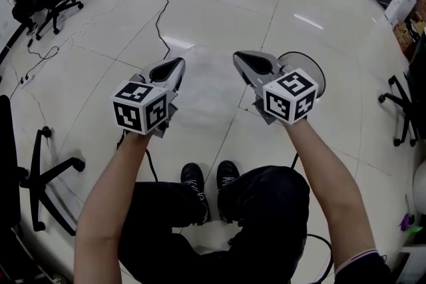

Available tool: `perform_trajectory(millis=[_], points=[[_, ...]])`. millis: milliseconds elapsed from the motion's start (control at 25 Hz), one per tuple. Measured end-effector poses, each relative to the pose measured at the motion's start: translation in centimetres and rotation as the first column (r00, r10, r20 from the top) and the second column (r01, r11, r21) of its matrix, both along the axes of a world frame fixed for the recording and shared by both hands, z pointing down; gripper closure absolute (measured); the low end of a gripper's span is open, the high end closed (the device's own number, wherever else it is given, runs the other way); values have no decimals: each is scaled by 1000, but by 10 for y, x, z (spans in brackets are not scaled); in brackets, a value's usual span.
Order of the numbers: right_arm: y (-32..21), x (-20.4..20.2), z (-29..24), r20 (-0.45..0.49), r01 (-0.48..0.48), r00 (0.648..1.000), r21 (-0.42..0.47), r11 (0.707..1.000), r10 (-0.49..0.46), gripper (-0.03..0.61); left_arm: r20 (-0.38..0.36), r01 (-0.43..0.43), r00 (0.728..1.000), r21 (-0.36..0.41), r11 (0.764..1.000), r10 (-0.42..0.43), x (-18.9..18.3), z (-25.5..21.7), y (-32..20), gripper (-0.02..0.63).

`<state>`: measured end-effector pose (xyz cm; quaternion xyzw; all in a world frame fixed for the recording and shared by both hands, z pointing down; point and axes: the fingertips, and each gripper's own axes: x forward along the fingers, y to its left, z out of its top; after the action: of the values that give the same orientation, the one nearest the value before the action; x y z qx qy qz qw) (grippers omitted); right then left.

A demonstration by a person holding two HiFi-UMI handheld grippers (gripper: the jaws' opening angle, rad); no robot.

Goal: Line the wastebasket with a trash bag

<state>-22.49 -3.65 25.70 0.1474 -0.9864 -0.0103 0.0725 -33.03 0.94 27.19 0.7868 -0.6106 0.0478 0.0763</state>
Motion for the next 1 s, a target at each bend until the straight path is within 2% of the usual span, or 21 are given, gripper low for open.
perform_trajectory(millis=[320, 520, 840, 1000], points=[[-39, -12, 48, -38, 1, 999, -55, 998, -3, 577, 14, 55, 998, -79, 995, -54, -34, 57, -30, 603], [-63, -20, 98, -89, -1, 996, -102, 995, -8, 577, 76, 81, 995, -143, 986, -71, -50, 104, -40, 603], [-77, -39, 167, -148, -5, 989, -148, 989, -17, 575, 113, 126, 988, -236, 963, -102, -83, 178, -37, 603], [-74, -40, 204, -180, -16, 983, -188, 982, -18, 571, 114, 131, 988, -306, 943, -100, -94, 218, -29, 603]])
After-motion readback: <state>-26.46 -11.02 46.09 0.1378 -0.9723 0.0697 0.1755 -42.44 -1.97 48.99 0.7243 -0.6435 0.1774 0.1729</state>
